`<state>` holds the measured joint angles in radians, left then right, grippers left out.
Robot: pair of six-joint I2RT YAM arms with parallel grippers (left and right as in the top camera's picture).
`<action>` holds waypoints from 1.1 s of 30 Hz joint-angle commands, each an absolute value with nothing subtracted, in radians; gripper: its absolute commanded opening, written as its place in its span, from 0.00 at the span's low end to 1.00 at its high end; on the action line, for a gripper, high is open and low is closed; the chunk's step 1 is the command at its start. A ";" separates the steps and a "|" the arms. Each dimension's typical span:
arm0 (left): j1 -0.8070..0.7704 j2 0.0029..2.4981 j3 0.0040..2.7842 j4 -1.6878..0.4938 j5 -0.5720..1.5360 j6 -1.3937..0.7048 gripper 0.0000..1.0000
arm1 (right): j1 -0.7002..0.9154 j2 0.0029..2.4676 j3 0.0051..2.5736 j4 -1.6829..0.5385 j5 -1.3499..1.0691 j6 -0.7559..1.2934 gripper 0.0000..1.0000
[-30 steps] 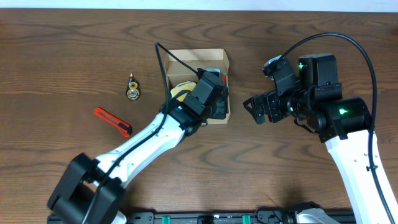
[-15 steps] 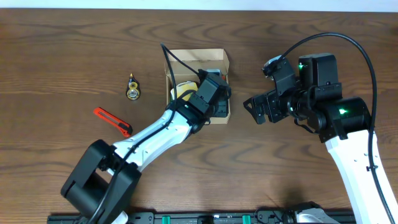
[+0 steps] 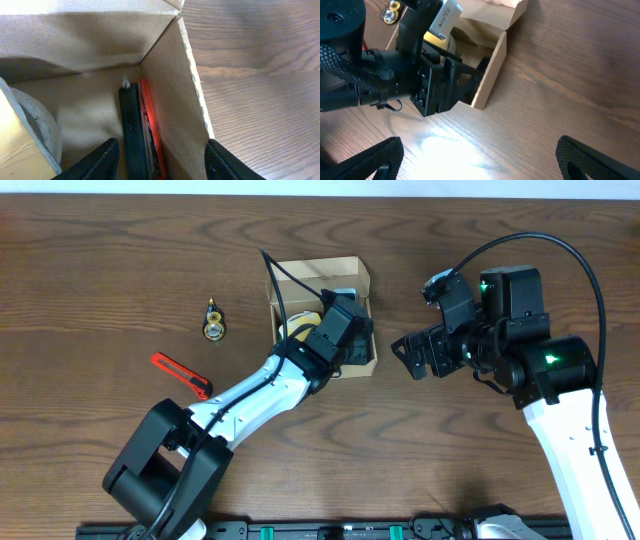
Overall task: Pack container
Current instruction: 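Carry the stapler into the box and release it with the left gripper, then move the left gripper to the correction tape roller and grasp it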
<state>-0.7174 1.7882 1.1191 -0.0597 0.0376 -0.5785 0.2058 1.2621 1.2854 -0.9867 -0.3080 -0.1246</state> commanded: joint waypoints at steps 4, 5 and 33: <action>-0.719 1.742 1.143 -0.049 0.026 -0.557 0.56 | 0.200 1.249 1.289 -0.988 -0.321 -0.136 0.99; -0.719 1.726 1.143 -0.049 0.026 -0.543 0.56 | 0.200 1.249 1.289 -0.988 -0.321 -0.136 0.99; -0.245 1.462 1.141 -0.506 -0.212 -0.125 0.85 | 0.200 1.249 1.289 -0.988 -0.321 -0.136 0.99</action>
<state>-0.2771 1.4052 1.1301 -0.5014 -0.2634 -0.2127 0.2058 1.2617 1.2854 -0.9871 -0.3088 -0.1246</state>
